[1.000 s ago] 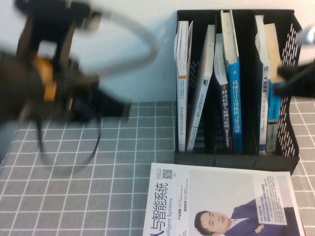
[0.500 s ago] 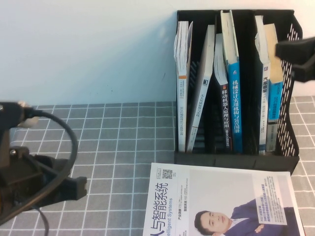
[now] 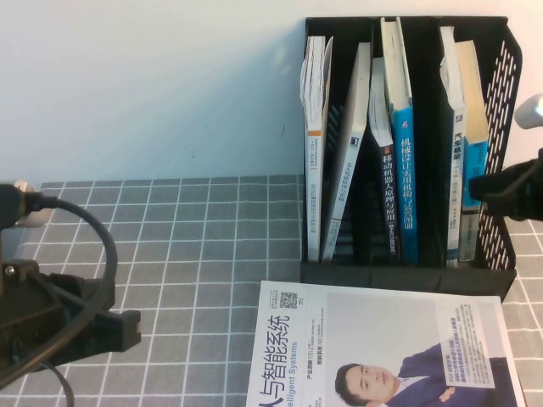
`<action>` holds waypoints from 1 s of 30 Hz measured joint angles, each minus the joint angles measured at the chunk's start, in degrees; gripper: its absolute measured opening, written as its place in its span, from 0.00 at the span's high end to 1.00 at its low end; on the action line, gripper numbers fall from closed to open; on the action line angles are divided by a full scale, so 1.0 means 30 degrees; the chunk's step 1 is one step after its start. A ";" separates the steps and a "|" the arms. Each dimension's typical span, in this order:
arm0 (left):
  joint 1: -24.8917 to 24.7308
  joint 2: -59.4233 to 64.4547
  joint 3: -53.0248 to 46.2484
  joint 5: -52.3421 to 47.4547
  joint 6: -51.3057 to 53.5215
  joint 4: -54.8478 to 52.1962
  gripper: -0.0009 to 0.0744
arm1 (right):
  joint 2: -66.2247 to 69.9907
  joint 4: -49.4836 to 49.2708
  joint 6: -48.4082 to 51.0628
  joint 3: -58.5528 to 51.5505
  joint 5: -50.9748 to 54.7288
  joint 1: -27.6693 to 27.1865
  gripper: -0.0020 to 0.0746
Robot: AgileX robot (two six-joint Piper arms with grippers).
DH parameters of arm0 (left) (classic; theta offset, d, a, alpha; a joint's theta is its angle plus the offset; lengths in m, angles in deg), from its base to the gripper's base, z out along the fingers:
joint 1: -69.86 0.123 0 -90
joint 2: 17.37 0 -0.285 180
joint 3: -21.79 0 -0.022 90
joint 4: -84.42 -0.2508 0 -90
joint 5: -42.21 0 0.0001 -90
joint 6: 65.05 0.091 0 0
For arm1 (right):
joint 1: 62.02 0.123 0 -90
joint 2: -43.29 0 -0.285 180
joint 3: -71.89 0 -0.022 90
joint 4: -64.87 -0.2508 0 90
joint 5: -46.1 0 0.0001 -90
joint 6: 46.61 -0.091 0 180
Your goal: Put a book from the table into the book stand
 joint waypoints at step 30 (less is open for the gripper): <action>0.0000 -0.0017 -0.5368 1.0184 -0.0175 -0.0965 0.99 | -0.8620 -0.0826 0.3858 0.0189 0.2958 -0.0042 0.98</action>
